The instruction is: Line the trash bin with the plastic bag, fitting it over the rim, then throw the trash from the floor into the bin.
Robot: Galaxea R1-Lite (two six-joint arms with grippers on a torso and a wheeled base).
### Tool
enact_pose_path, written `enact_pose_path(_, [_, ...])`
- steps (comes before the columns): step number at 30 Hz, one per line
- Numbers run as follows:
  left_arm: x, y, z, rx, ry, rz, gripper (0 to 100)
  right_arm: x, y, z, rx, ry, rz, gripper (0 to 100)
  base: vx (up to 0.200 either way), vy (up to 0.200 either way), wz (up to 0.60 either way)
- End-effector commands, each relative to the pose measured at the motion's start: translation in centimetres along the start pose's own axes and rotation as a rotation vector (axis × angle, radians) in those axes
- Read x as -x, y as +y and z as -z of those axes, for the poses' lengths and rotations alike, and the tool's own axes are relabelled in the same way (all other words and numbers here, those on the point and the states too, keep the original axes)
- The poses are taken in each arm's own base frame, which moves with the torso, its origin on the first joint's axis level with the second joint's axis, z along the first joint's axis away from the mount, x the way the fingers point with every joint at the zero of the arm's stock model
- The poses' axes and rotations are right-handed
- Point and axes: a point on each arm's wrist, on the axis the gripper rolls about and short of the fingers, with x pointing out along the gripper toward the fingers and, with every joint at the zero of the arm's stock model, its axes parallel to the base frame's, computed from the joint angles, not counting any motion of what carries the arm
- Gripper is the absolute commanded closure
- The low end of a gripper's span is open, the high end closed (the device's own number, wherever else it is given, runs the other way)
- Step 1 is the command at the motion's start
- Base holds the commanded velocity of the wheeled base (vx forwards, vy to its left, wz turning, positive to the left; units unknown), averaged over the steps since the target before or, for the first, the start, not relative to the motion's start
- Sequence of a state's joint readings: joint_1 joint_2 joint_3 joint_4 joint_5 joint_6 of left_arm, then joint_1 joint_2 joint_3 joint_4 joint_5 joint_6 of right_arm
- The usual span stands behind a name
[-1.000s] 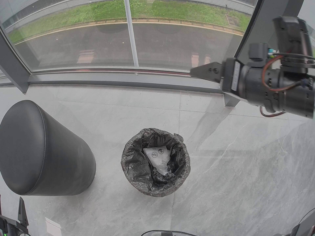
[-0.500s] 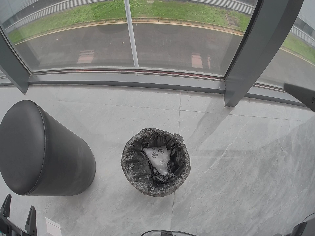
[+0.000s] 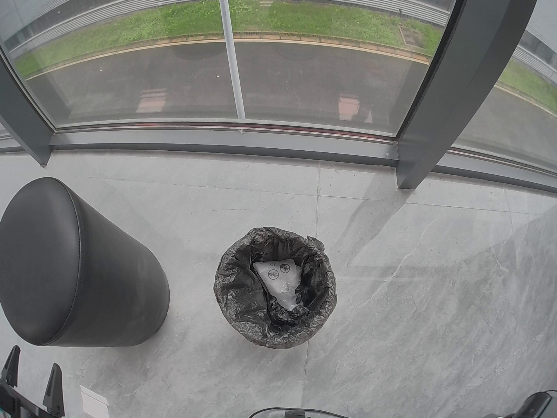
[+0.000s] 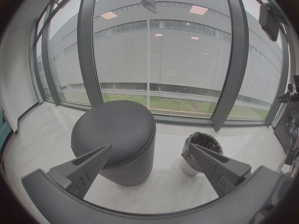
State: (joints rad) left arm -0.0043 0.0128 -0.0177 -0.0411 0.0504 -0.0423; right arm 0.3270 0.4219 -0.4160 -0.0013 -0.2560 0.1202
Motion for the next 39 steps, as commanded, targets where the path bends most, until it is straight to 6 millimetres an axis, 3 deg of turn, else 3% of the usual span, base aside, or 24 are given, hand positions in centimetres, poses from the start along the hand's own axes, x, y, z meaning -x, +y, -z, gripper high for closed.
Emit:
enact_pose_path(1, [0.0,0.0,1.0,-0.057,0.059,0.022,0,2.1,-1.1,5.4,0.009,-0.032,0.066,0,0.0,0.0,0.0])
enact_pose_path(8, [0.0,0.0,1.0,-0.053,0.053,0.027,0,2.4,-1.5,9.6,0.0,-0.031,0.145,0,0.0,0.0,0.0])
enact_pose_path(13, [0.0,0.0,1.0,-0.052,0.053,0.027,0,2.0,-1.6,11.0,0.008,-0.016,0.148,0,0.0,0.0,0.0])
enact_pose_path(30, [0.0,0.0,1.0,-0.047,0.053,0.024,0,2.6,-1.1,11.4,0.053,-0.051,0.25,0,0.0,0.0,0.0])
enact_pose_path(39, [0.0,0.0,1.0,-0.035,0.051,0.017,0,2.7,-1.0,11.5,0.041,-0.068,0.157,0,0.0,0.0,0.0])
